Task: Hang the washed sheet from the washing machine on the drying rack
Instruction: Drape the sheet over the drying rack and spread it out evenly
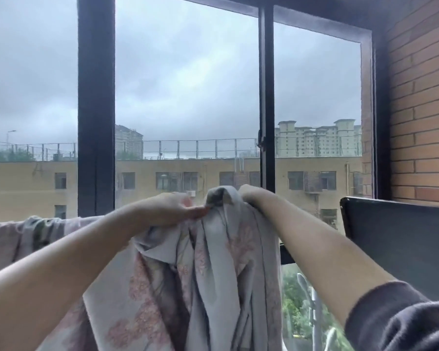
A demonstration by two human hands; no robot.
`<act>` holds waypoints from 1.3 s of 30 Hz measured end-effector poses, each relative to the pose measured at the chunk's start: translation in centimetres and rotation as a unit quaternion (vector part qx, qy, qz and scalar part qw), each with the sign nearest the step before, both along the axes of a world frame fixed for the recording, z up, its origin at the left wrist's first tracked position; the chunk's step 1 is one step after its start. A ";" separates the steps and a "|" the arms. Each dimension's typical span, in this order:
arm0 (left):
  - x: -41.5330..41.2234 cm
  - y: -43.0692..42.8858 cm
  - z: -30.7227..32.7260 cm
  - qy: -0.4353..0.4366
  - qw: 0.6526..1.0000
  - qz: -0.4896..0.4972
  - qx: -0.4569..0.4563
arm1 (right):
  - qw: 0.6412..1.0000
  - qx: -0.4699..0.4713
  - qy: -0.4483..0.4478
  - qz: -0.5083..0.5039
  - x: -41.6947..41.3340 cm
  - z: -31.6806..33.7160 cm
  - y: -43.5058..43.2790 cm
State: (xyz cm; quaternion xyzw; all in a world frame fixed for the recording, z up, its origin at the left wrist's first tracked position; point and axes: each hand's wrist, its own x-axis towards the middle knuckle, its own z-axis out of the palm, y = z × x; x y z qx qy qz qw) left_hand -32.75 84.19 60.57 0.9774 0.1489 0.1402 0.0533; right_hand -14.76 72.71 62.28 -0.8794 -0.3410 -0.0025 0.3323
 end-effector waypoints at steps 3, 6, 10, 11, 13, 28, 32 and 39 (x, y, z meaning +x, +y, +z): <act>-1.3 -1.0 -1.5 -0.060 0.994 0.025 0.089 | 0.997 0.012 -0.074 0.004 -0.6 -1.0 -1.0; -1.5 -1.8 -3.0 -0.140 0.971 0.091 0.172 | 0.981 0.098 -0.163 0.046 -2.4 -2.6 -2.1; -3.6 -1.7 -5.4 -0.234 0.939 0.116 0.222 | 0.937 0.142 -0.314 0.057 -6.5 -7.2 -4.1; -4.6 -0.9 -5.9 -0.229 0.939 0.123 0.226 | 0.922 0.152 -0.349 0.071 -7.5 -8.0 -4.4; -7.3 0.6 -7.1 -0.220 0.937 0.134 0.237 | 0.892 0.148 -0.412 0.109 -9.2 -9.4 -4.4; -29.7 15.6 -11.4 -0.258 0.872 0.405 0.097 | 0.859 0.042 -0.480 0.170 -24.7 -10.7 7.7; -36.0 20.2 -11.3 -0.312 0.806 0.494 -0.099 | 0.879 0.025 -0.456 0.136 -30.4 -10.4 13.6; -40.0 26.4 -12.4 -0.334 0.836 0.393 -0.187 | 0.909 0.061 -0.410 0.043 -36.0 -11.0 20.9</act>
